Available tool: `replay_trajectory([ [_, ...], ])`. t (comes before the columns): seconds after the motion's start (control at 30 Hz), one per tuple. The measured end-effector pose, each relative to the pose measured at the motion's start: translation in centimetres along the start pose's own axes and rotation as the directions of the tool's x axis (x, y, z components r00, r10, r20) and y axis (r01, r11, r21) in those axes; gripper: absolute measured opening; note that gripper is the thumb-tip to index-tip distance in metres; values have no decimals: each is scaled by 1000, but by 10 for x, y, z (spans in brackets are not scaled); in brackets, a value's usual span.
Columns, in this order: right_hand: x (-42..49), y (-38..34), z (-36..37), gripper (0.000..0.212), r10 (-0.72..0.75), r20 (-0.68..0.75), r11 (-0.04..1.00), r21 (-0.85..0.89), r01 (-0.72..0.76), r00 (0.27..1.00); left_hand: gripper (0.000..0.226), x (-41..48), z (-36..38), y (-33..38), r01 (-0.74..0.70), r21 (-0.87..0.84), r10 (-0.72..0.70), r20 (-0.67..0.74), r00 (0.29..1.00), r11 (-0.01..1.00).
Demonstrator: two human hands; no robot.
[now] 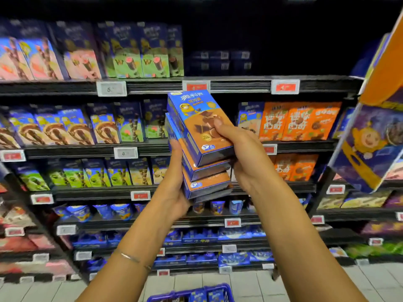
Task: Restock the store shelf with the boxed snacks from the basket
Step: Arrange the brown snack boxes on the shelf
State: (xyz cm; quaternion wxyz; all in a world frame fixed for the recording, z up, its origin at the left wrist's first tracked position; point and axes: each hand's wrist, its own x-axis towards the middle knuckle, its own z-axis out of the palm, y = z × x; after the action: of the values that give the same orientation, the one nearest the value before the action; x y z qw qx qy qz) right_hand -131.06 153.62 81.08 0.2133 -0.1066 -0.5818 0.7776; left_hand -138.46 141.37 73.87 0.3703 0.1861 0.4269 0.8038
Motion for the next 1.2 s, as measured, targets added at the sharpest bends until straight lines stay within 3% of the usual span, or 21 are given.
replay_trajectory([
  [0.3,69,-47,-8,20,-41,-34,995,92,44,999,110,50,10,35,32,-44,-32,0,999,999],
  [0.5,140,-77,-35,6,-21,-20,997,76,23,1000,105,69,17,45,-28,-64,24,-75,997,998],
  [0.57,164,-87,-43,23,-20,-15,996,84,21,1000,106,74,24,46,-38,-80,29,-115,993,996],
  [0.63,185,-91,-49,38,-21,-8,999,35,22,1000,107,79,31,48,-76,-106,59,-154,986,991],
  [0.83,245,-93,-56,24,-108,65,974,-195,119,992,96,96,54,74,-208,-76,191,-187,964,975],
  [1.07,292,-110,-40,46,-58,137,937,-335,101,989,101,117,62,119,-207,-18,197,-240,951,978],
  [1.2,318,-111,-33,51,-133,96,922,-353,159,986,99,120,48,142,-207,6,205,-186,961,978],
])
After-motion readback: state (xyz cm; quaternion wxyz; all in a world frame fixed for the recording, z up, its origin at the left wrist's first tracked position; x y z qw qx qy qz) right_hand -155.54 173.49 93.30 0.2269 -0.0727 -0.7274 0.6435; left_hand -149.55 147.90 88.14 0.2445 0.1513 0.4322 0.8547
